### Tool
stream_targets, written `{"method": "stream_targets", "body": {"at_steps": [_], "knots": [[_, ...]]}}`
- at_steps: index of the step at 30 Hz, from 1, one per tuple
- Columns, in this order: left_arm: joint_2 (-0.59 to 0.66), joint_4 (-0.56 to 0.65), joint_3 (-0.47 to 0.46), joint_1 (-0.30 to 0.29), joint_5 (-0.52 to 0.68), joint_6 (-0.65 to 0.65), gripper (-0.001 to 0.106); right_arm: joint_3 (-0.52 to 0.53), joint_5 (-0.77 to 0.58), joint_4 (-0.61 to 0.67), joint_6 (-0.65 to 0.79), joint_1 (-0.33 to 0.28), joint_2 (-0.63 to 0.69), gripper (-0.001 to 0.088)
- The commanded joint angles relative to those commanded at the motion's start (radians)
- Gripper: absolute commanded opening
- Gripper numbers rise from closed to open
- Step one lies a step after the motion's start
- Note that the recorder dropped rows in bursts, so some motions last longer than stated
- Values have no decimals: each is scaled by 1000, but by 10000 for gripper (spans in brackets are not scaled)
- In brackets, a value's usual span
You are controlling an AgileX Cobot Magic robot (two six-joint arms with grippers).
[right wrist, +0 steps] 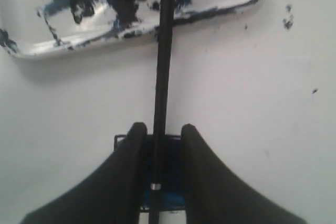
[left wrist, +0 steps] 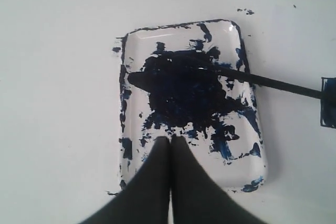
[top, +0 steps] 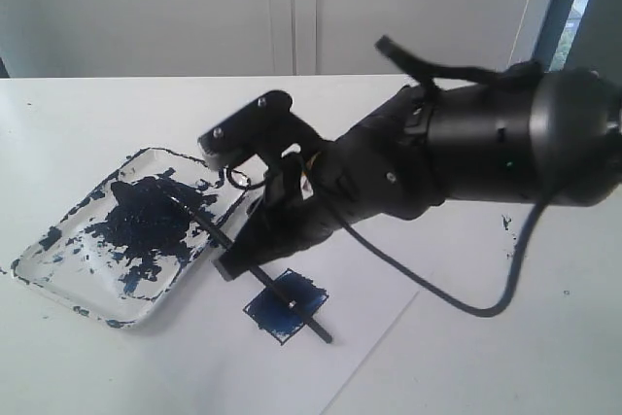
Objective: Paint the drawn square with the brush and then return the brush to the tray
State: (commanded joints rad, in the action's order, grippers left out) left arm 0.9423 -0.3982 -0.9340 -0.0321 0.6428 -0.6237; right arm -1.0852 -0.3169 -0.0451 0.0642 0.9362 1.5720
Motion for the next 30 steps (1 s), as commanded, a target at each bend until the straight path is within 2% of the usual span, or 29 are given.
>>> {"method": "stream_targets", "body": {"at_steps": [6, 14, 22, 27, 30], "knots": [[-143, -2, 18, -50, 28, 49, 0, 0, -50, -23, 48, 0, -237, 229], [-351, 41, 93, -49, 74, 114, 0, 2, -94, -111, 48, 0, -543, 229], [-579, 77, 149, -49, 179, 229, 0, 4, -268, -143, 48, 0, -809, 229], [-683, 77, 211, -49, 175, 295, 0, 5, -346, -166, 37, 0, -930, 229], [-727, 77, 293, -49, 118, 313, 0, 11, -419, -228, -13, 0, -981, 229]]}}
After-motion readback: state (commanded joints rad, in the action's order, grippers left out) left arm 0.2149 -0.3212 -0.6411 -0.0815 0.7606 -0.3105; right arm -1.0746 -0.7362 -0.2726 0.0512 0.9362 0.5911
